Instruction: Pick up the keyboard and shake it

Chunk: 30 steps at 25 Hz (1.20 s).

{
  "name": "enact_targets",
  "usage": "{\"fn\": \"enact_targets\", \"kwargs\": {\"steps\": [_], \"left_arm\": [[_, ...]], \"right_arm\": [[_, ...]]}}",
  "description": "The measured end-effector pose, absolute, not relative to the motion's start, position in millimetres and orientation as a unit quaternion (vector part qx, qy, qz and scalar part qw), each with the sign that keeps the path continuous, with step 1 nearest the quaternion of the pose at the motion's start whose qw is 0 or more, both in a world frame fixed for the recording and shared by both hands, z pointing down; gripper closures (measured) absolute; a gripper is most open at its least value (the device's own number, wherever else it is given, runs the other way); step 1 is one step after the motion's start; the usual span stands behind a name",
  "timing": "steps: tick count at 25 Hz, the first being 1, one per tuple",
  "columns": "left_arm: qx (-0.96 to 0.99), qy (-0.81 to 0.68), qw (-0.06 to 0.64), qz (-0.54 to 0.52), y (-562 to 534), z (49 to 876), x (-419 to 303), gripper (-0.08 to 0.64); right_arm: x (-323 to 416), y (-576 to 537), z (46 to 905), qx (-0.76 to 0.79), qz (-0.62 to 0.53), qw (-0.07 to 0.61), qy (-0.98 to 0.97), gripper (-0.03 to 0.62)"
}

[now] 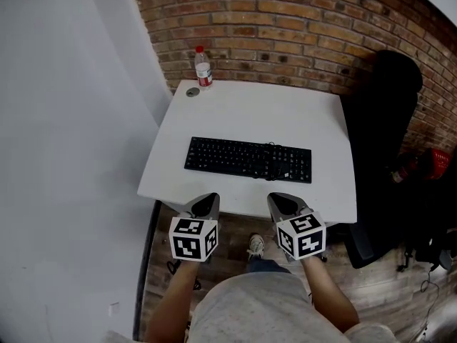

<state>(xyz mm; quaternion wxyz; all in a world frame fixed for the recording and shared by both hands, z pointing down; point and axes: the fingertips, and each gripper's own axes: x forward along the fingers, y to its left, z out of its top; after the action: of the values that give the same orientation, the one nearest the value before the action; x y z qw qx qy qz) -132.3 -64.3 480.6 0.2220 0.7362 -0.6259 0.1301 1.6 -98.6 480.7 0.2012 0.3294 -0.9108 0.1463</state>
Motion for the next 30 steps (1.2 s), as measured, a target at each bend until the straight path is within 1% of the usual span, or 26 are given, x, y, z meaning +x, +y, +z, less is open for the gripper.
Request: {"fn": "enact_targets", "kwargs": {"steps": [15,30], "left_arm": [[0.737,-0.611,0.240,0.161,-175.7,496.3,-131.3,0.566],[0.732,-0.607,0.262,0.162,-221.9,519.3,-154.5,0.565]], "right_arm": [[12.9,-208.1,496.0,0.340,0.180,0.196,-0.902,0.580],[37.8,-266.3,517.2,0.349,0.198,0.212,-0.891,0.580]]}}
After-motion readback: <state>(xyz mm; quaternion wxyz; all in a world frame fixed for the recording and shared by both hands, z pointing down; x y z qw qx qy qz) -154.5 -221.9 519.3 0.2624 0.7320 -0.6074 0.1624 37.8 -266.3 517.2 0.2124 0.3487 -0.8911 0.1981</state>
